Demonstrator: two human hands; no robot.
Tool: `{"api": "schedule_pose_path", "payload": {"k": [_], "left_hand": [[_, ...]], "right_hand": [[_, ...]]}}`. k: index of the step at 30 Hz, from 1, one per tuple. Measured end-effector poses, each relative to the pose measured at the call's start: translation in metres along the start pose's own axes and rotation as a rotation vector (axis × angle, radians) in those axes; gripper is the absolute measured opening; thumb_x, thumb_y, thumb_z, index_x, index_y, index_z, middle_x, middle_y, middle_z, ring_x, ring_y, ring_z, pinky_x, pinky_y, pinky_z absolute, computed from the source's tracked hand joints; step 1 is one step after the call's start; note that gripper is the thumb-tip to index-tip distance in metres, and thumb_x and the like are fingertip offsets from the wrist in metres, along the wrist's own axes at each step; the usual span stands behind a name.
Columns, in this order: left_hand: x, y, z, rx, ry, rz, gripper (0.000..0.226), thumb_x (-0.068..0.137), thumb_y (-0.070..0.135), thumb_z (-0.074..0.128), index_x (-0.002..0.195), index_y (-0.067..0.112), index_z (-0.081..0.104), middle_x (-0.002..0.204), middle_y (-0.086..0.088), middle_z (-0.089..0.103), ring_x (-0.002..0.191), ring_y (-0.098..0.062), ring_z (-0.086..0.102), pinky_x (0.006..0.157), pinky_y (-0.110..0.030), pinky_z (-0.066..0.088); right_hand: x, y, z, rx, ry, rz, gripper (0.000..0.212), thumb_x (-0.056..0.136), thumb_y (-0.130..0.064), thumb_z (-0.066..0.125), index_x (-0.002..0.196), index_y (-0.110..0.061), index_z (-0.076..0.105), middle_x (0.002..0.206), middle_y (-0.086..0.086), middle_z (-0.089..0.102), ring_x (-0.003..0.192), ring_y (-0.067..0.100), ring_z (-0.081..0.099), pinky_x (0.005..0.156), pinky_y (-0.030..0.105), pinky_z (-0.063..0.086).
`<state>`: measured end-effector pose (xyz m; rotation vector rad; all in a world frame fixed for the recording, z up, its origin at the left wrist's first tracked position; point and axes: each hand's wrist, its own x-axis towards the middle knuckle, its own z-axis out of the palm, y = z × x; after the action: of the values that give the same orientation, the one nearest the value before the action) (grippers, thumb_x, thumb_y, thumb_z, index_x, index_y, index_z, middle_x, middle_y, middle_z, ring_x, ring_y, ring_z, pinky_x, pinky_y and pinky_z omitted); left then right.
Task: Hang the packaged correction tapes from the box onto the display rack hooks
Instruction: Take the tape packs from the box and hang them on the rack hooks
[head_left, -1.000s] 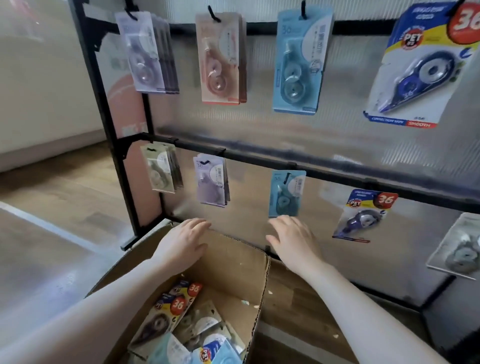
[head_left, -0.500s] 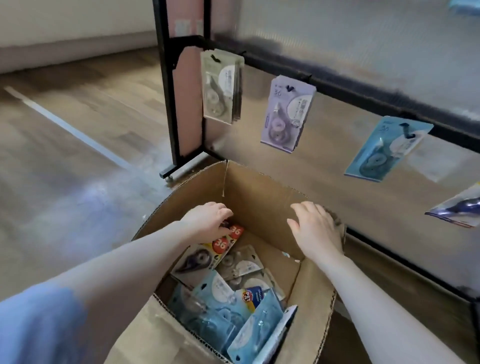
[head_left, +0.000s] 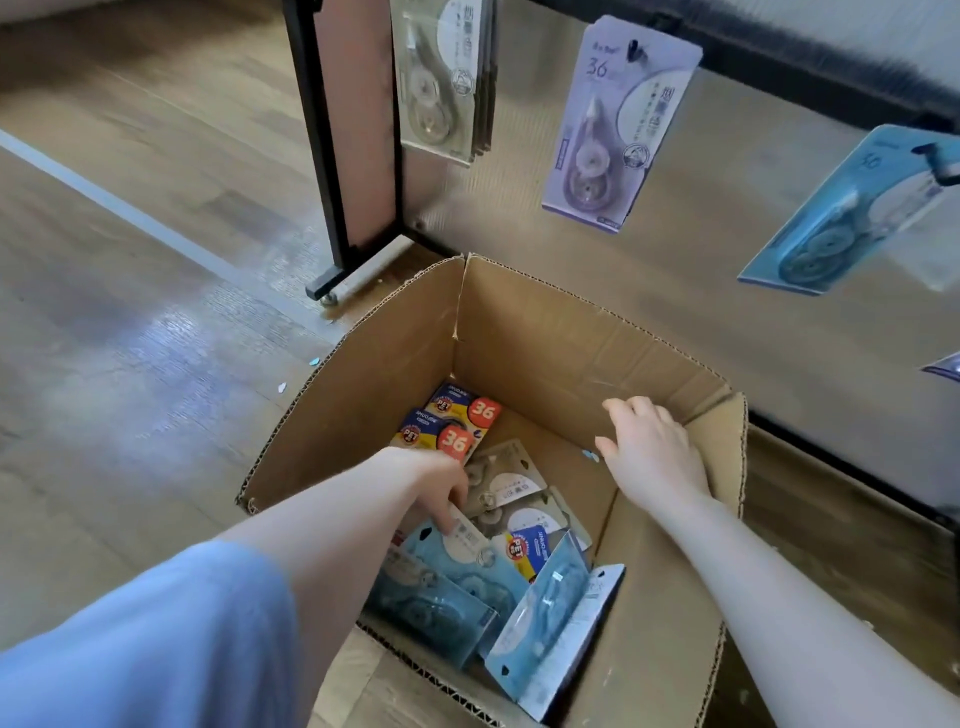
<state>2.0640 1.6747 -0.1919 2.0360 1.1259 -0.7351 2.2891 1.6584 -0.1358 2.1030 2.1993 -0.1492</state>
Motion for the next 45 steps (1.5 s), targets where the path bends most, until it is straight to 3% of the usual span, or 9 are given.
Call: {"api": "schedule_pose_path", "payload": {"k": [7,12,15,19,26,31,34,38,45], "left_hand": [[0.009,0.007,0.005,0.042,-0.188,-0.075,0.047,0.082,0.016,0.069,0.125,0.011,0.052,0.123,-0.008,0.057,0.105,-0.022,0.057,0.074,-0.022,0.046],[0.002,-0.016,0.006,-0.161,-0.089,-0.123,0.026,0.08,0.019,0.07,0.105,0.018,0.061,0.106,-0.004,0.064,0.083,-0.014,0.061,0.063,-0.021,0.052],[-0.003,-0.029,0.004,-0.343,0.025,-0.146,0.02,0.08,0.018,0.069,0.099,0.023,0.063,0.105,-0.001,0.064,0.092,-0.015,0.064,0.077,-0.03,0.056],[-0.01,-0.034,0.001,-0.405,0.163,-0.131,0.015,0.084,0.017,0.065,0.098,0.017,0.063,0.101,0.001,0.063,0.094,-0.013,0.062,0.072,-0.021,0.053],[-0.016,-0.035,0.001,-0.481,0.227,-0.133,0.016,0.085,0.017,0.064,0.101,0.016,0.063,0.103,-0.002,0.063,0.094,-0.014,0.062,0.075,-0.024,0.054],[-0.019,-0.041,0.005,-0.516,0.305,-0.145,0.011,0.085,0.016,0.064,0.095,0.018,0.061,0.102,-0.003,0.061,0.09,-0.015,0.061,0.069,-0.023,0.051],[-0.02,-0.043,0.005,-0.543,0.351,-0.158,0.022,0.084,0.015,0.064,0.106,0.014,0.06,0.102,-0.002,0.06,0.093,-0.016,0.061,0.071,-0.026,0.052],[-0.02,-0.043,0.005,-0.569,0.395,-0.166,0.03,0.083,0.013,0.066,0.112,0.014,0.058,0.104,-0.003,0.059,0.093,-0.016,0.061,0.069,-0.025,0.051],[-0.023,-0.043,0.006,-0.567,0.404,-0.177,0.038,0.081,0.011,0.068,0.118,0.012,0.058,0.112,-0.004,0.058,0.098,-0.016,0.06,0.074,-0.026,0.055]], "right_hand": [[-0.006,0.002,0.014,-0.116,-0.342,-0.056,0.034,0.095,-0.024,0.048,0.128,-0.017,0.044,0.125,0.008,0.05,0.116,0.028,0.049,0.092,0.038,0.043],[-0.006,0.001,0.028,-0.213,-0.715,-0.065,0.04,0.086,-0.014,0.057,0.124,-0.02,0.05,0.127,0.005,0.053,0.113,0.026,0.052,0.091,0.034,0.046],[-0.006,-0.004,0.027,-0.256,-0.879,-0.078,0.047,0.079,-0.007,0.067,0.122,-0.017,0.055,0.123,0.005,0.055,0.108,0.024,0.055,0.091,0.033,0.048],[-0.017,-0.022,0.032,-0.308,-1.01,-0.141,0.042,0.085,-0.01,0.06,0.127,-0.009,0.053,0.125,0.008,0.054,0.105,0.024,0.054,0.09,0.033,0.046],[-0.023,-0.029,0.039,-0.158,-0.864,-0.251,0.023,0.08,-0.02,0.069,0.101,-0.013,0.07,0.099,0.001,0.065,0.088,0.018,0.06,0.067,0.024,0.045],[-0.006,-0.023,0.031,-0.003,-0.759,-0.174,0.019,0.079,-0.017,0.07,0.067,-0.021,0.055,0.087,0.002,0.061,0.08,0.018,0.057,0.062,0.022,0.042],[-0.001,-0.021,0.028,0.043,-0.664,-0.15,0.01,0.077,-0.016,0.069,0.08,-0.02,0.061,0.095,0.004,0.065,0.088,0.02,0.06,0.069,0.023,0.046],[-0.002,-0.017,0.031,0.042,-0.7,-0.114,0.034,0.071,-0.011,0.077,0.102,-0.018,0.067,0.102,0.002,0.063,0.097,0.019,0.06,0.077,0.025,0.05],[-0.009,-0.007,0.035,-0.08,-0.808,-0.049,0.028,0.074,-0.01,0.076,0.101,-0.014,0.068,0.103,0.003,0.063,0.087,0.017,0.055,0.073,0.023,0.043]]}}
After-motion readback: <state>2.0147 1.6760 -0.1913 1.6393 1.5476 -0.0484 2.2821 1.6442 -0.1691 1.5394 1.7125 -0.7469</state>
